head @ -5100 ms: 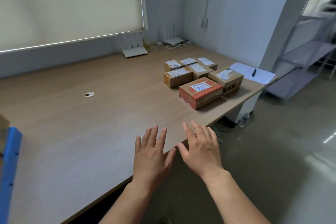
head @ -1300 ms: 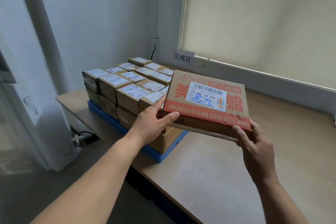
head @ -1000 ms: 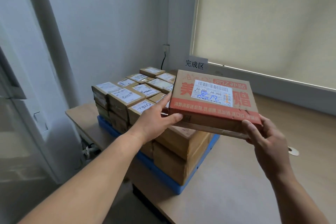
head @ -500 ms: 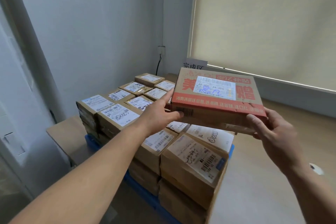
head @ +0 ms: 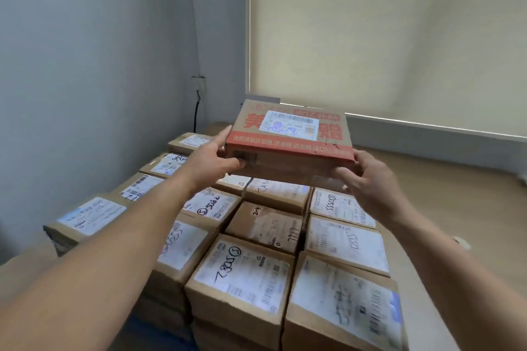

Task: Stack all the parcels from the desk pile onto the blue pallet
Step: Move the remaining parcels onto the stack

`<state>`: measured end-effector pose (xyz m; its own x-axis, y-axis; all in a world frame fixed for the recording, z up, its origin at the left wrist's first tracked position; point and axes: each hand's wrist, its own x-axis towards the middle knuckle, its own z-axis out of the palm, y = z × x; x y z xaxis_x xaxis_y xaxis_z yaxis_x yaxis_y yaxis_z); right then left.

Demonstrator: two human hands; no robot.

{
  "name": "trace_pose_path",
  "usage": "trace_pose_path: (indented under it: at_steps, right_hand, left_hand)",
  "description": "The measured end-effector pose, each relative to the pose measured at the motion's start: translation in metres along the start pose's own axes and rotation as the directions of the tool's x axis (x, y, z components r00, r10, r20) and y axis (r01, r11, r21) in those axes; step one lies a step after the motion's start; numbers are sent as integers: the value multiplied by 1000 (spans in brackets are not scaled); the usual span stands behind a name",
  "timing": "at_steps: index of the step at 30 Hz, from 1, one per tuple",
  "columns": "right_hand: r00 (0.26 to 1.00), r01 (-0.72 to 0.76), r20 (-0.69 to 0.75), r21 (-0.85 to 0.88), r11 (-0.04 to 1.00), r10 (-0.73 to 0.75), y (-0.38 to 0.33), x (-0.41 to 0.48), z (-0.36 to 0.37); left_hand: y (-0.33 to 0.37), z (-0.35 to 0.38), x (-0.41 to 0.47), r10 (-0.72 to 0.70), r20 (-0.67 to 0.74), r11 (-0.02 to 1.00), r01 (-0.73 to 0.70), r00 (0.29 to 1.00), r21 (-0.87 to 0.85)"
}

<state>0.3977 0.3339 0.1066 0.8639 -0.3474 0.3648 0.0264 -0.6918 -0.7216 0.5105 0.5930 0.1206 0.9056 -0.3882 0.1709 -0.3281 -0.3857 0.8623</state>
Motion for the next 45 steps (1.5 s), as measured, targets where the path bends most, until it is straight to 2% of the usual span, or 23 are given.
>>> trace_pose_path:
  at_steps: [9, 17, 24, 38, 45]
  right_hand:
    - [997, -70, -15, -58, 996, 70, -53, 68, 84]
    - [964, -267, -19, -80, 960, 267, -33, 78, 125]
    - [924, -380, -11, -94, 920, 381, -28, 84, 151]
    - [924, -381, -37, -137, 914, 380, -30, 74, 154]
    - [913, -406, -63, -218, 887, 403, -35, 69, 150]
  left_hand:
    - [-46, -68, 83, 12, 29, 998, -10, 1000, -55]
    - [-100, -53, 133, -43, 178, 999, 46, 983, -12]
    - [-135, -44, 151, -48, 172, 998, 41, 984, 46]
    - [-132, -49, 138, -6, 187, 991, -19, 982, 130]
    - [-126, -51, 129, -45, 210, 995, 24, 977, 99]
